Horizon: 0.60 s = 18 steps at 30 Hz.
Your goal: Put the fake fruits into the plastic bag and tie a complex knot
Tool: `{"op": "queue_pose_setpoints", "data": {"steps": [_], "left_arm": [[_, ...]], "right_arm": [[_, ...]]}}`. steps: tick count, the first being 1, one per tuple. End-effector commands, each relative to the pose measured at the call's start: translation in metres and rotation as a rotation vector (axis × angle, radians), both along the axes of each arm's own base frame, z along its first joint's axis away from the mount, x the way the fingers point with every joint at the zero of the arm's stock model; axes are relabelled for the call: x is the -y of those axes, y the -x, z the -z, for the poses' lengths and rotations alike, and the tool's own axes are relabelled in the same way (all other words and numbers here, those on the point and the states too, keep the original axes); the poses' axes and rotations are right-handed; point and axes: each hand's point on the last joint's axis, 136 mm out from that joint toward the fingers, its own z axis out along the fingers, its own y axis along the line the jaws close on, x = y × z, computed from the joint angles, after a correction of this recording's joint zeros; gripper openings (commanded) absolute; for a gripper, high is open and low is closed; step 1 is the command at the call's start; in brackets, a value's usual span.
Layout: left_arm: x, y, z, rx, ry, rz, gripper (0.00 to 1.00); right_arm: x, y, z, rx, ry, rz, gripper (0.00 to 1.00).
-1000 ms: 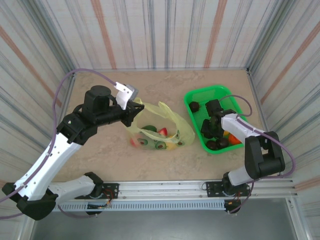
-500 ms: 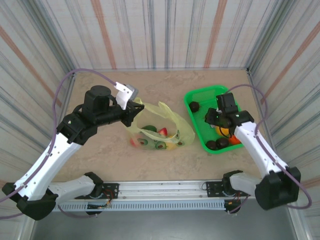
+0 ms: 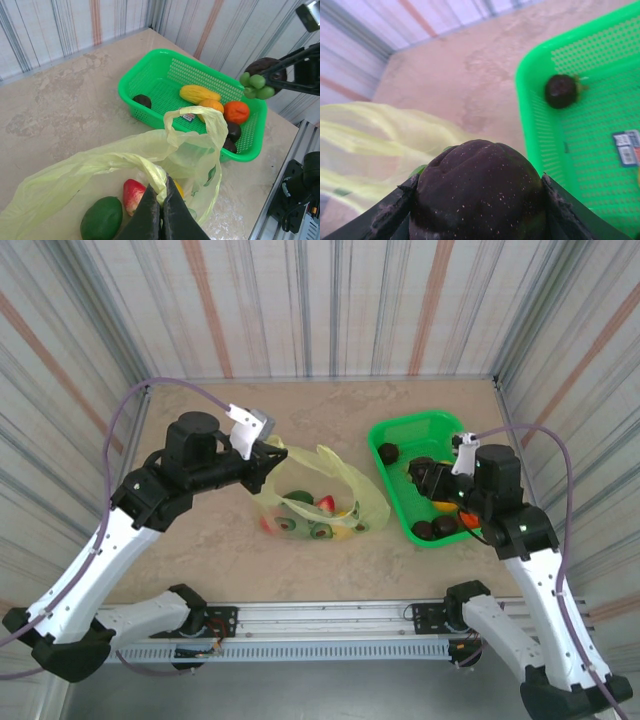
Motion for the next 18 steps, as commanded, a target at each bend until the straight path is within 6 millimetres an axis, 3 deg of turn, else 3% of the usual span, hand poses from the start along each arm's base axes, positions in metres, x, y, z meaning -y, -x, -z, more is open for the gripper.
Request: {"op": "queue_pose_setpoints", "data": {"steps": [1, 5, 9, 18], "left_arm": [[-0.002, 0.005, -0.002, 0.027, -0.001, 0.01, 0.0], [-0.001, 0.005, -0.004, 0.03, 0.004, 0.011, 0.0], [-0.002, 0.005, -0.004, 0.034, 0.008, 0.009, 0.0], [-0.007, 0.008, -0.006, 0.047, 0.008, -0.002, 0.0]], "right_arm": [[-0.024, 0.023, -0.026, 0.077, -0.069, -0.165, 0.48], [-0.048, 0.043, -0.046, 0.119, -0.117, -0.298, 0.49], [-0.082, 0.054, -0.051, 0.135, -0.102, -0.419, 0.5], [-0.183, 0.072, -0.039, 0.15, 0.002, -0.605, 0.5]]}}
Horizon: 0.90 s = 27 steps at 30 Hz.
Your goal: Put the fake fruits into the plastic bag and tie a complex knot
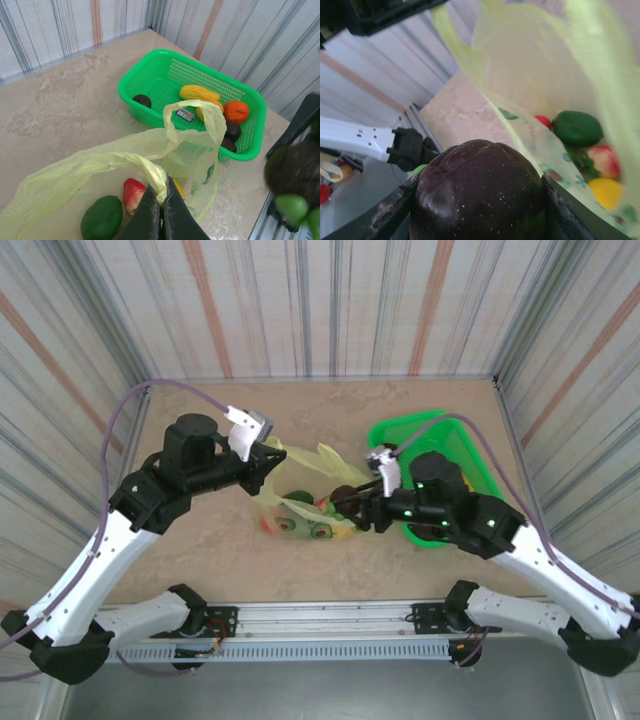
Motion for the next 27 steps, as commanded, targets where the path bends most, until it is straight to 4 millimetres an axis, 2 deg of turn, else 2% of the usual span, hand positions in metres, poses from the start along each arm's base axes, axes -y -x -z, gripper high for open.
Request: {"op": "queue_pose_setpoints", "data": {"steps": [1, 3, 7, 12, 16, 21, 27], "left_arm": [[-0.004, 0.005, -0.006, 0.044, 0.004, -0.001, 0.0], [-0.005, 0.006, -0.007, 0.046, 0.006, -0.002, 0.0], [-0.007, 0.007, -0.008, 0.056, 0.008, -0.007, 0.0], [-0.009, 0.008, -0.008, 0.063, 0.01, -0.012, 0.0], [-0.01, 0.007, -0.008, 0.067, 0.012, -0.018, 0.0], [-0.009, 0.008, -0.01, 0.067, 0.016, -0.013, 0.0], [-0.005, 0.007, -0.011, 0.056, 0.03, -0.002, 0.0]], "right_arm": [[-0.025, -0.012, -0.007, 0.085, 0.02, 0.045, 0.5], [-0.039, -0.013, 0.0, 0.089, 0.041, 0.042, 0.5], [-0.05, -0.036, 0.017, 0.092, 0.1, 0.146, 0.5], [-0.04, -0.075, 0.033, 0.064, 0.175, 0.357, 0.49], [-0.031, -0.094, 0.048, 0.049, 0.215, 0.436, 0.5], [-0.025, -0.106, 0.072, 0.008, 0.304, 0.501, 0.5], [-0.044, -0.105, 0.097, -0.026, 0.38, 0.489, 0.52]]}}
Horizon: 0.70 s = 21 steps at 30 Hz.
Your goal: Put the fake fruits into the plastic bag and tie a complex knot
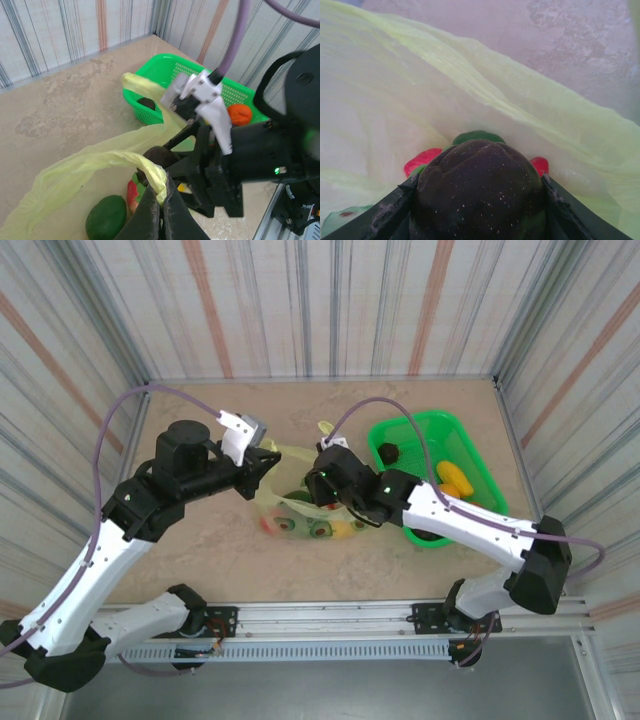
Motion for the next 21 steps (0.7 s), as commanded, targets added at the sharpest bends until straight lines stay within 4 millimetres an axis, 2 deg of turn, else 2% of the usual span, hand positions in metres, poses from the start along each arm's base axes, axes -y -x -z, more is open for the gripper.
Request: {"op": "queue_pose_setpoints", "data": {"steps": [1, 6, 12, 16, 21], "left_arm": [[0.004, 0.002, -0.009, 0.028, 0.021, 0.02, 0.0], [0.005, 0.0, -0.009, 0.027, 0.02, 0.019, 0.0], [0.004, 0.0, -0.009, 0.029, 0.021, 0.016, 0.0], [0.003, 0.002, -0.012, 0.033, 0.027, 0.015, 0.0], [0.004, 0.001, -0.011, 0.033, 0.029, 0.014, 0.0]], "right_arm": [[-0.005, 0.0, 0.01, -0.03, 0.037, 0.041, 0.53], [-0.025, 0.0, 0.031, -0.086, 0.055, 0.014, 0.54], [-0.032, 0.001, 0.047, -0.14, 0.056, 0.009, 0.67], [-0.028, 0.001, 0.041, -0.137, 0.049, 0.013, 0.71], [-0.021, 0.004, 0.022, -0.109, 0.014, -0.005, 0.66]]}}
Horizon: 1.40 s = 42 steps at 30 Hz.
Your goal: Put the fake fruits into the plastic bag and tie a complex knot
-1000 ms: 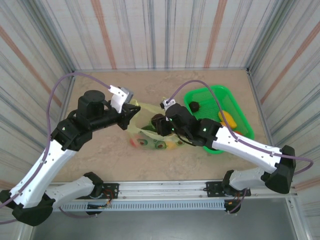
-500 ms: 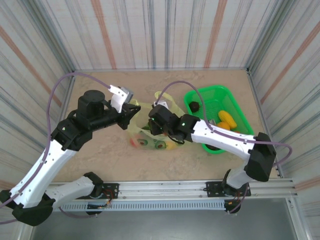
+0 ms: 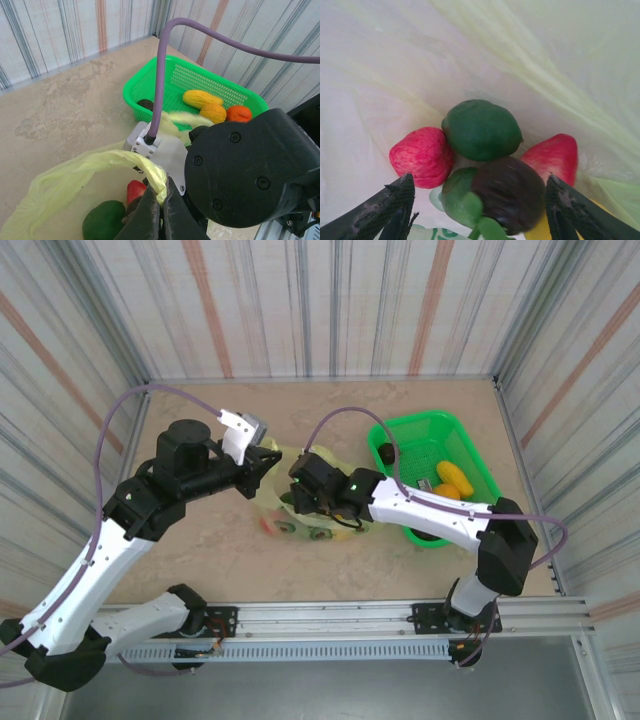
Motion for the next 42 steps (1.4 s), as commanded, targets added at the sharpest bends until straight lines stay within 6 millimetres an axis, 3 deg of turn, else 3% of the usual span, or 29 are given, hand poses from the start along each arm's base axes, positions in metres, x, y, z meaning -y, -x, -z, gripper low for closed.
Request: {"op": "queue_pose_setpoints", "data": {"steps": [1, 7, 11, 18, 23, 27, 31, 33, 35, 38, 42], "left_arm": [[0.002, 0.003, -0.011, 0.032, 0.027, 0.013, 0.0], [0.004, 0.002, -0.013, 0.03, 0.035, 0.014, 0.0], [0.005, 0.002, -0.015, 0.025, 0.049, 0.018, 0.0], [0.011, -0.002, -0.013, 0.012, 0.054, 0.026, 0.0], [0.011, -0.003, -0.012, 0.013, 0.047, 0.022, 0.0], [0.011, -0.003, -0.009, 0.008, 0.055, 0.021, 0.0], [0.01, -0.004, -0.003, 0.006, 0.048, 0.013, 0.0], [0.009, -0.003, -0.001, 0.004, 0.049, 0.014, 0.0], [0.009, -0.003, 0.0, 0.005, 0.049, 0.013, 0.0], [0.009, -0.002, -0.002, 0.011, 0.05, 0.017, 0.0], [0.008, -0.001, -0.004, 0.017, 0.049, 0.016, 0.0]], "right_arm": [[0.005, 0.004, -0.031, 0.026, -0.069, -0.015, 0.62], [0.009, 0.019, -0.067, 0.072, -0.215, -0.108, 0.39], [0.004, 0.045, -0.093, 0.077, -0.299, -0.277, 0.38], [0.013, 0.089, -0.125, 0.05, -0.423, -0.501, 0.38], [0.037, 0.111, -0.146, 0.072, -0.464, -0.565, 0.38], [0.079, 0.101, -0.156, 0.117, -0.513, -0.439, 0.38], [0.146, 0.072, -0.143, 0.119, -0.593, -0.117, 0.3], [0.187, 0.06, -0.123, 0.091, -0.567, 0.108, 0.31], [0.231, 0.055, -0.091, 0.008, -0.498, 0.359, 0.34], [0.277, 0.07, -0.036, -0.224, -0.369, 0.667, 0.35], [0.321, 0.103, 0.001, -0.417, -0.209, 0.995, 0.38]]}}
